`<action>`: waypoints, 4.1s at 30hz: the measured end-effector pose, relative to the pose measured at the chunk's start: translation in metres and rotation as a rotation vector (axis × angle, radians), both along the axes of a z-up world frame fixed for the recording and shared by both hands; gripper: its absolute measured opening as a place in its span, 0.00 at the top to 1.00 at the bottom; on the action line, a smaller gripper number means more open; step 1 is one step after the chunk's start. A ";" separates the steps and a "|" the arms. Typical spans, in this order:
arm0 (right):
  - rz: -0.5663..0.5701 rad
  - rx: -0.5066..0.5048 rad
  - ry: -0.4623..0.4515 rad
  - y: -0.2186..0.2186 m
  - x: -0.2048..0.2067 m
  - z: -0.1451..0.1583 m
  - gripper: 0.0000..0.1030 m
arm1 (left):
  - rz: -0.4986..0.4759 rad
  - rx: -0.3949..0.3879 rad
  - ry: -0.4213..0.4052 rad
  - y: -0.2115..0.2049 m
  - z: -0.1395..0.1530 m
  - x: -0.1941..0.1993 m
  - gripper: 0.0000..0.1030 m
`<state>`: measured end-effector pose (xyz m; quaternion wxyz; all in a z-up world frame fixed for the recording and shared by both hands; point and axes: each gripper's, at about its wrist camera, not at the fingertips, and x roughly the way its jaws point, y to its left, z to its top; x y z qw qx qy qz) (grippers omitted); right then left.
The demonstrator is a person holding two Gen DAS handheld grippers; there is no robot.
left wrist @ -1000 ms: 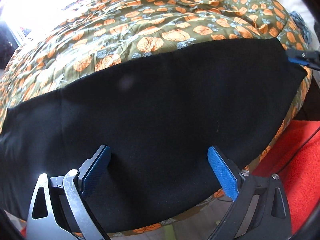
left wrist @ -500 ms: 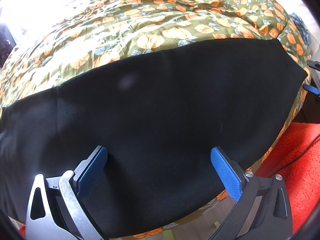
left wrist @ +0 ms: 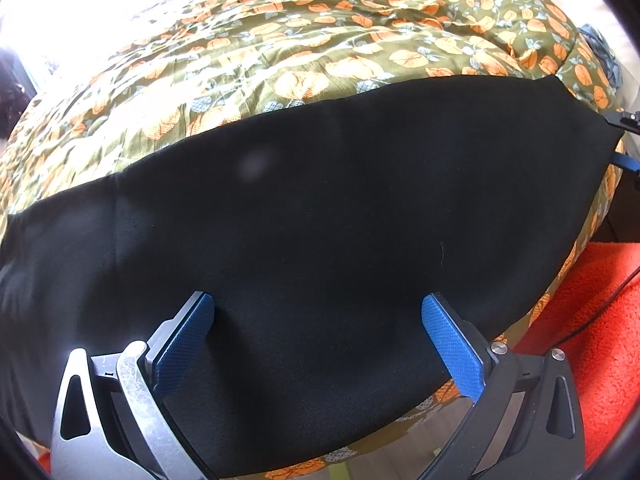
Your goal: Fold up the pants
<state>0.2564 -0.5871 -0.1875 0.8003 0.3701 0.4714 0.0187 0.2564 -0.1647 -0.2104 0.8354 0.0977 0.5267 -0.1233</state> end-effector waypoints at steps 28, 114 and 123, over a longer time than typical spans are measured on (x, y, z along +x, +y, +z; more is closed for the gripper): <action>0.222 0.158 -0.351 0.106 0.016 0.132 0.84 | 0.071 -0.137 0.036 0.077 0.049 0.004 0.02; 0.680 -0.689 -0.377 0.348 -0.044 0.010 0.12 | 0.536 -0.242 -0.114 0.305 0.038 -0.079 0.09; 0.701 -0.737 -0.396 0.351 -0.053 0.011 0.12 | 0.710 -0.310 -0.184 0.381 0.049 -0.110 0.09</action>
